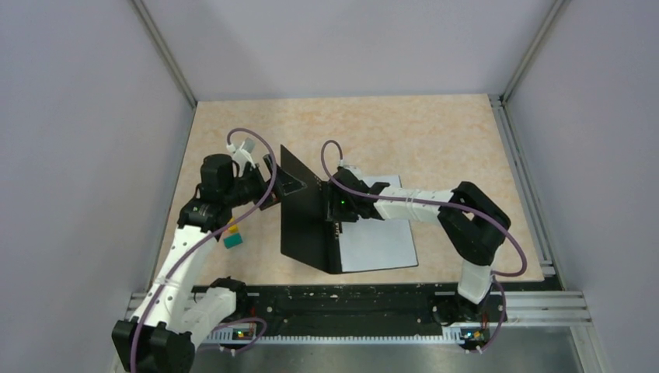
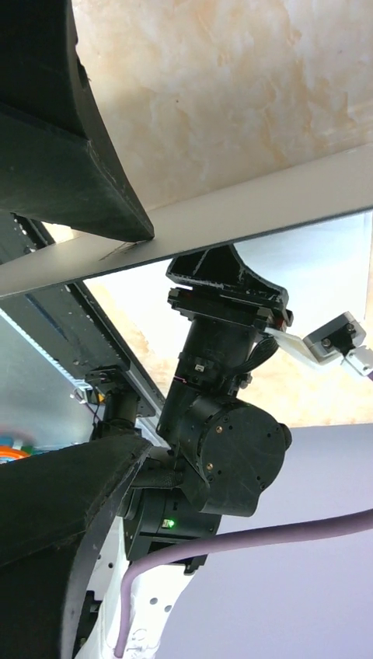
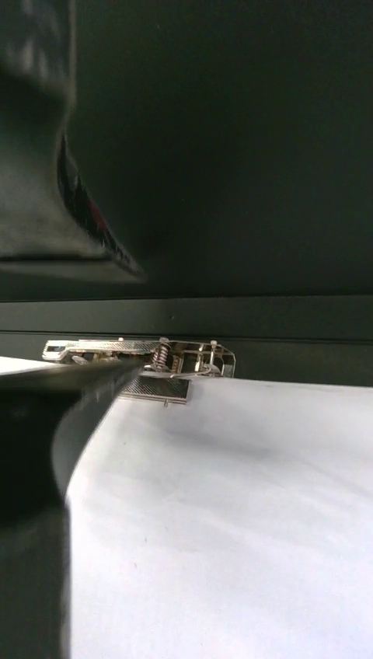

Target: Put the files into the folder

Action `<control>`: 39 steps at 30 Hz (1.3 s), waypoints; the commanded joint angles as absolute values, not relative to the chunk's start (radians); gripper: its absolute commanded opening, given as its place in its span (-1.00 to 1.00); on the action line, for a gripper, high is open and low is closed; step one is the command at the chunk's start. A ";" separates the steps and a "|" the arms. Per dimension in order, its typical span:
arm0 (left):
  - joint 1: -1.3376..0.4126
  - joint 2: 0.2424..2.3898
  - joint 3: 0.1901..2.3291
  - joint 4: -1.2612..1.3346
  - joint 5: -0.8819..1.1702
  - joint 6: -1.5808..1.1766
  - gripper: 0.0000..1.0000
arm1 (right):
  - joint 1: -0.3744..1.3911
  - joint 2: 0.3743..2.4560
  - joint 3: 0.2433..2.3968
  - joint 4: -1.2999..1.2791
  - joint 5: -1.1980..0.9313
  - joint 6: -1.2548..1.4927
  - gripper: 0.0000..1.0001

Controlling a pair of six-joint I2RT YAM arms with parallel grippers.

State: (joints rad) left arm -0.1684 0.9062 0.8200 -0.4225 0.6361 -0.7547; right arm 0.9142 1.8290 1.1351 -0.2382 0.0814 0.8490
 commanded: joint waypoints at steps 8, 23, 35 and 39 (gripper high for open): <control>-0.303 0.957 0.953 -0.387 0.610 -0.770 0.96 | 0.878 1.486 1.159 -0.334 0.165 0.790 0.27; -0.739 1.451 1.066 0.090 0.463 -0.871 0.96 | 0.811 0.933 1.198 -0.757 0.516 0.636 0.65; -0.791 1.677 1.033 0.179 0.430 -0.856 0.96 | 0.810 0.889 1.053 -0.735 0.512 0.637 0.80; -0.789 1.569 1.068 -0.031 0.309 -0.745 0.96 | 0.809 0.923 1.025 -0.678 0.462 0.638 0.95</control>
State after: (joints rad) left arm -0.7883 1.7065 1.0252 0.0925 0.4236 -0.8539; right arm 0.8146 0.9020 1.0409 -0.7456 0.5003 0.6495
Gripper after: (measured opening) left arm 0.982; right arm 0.938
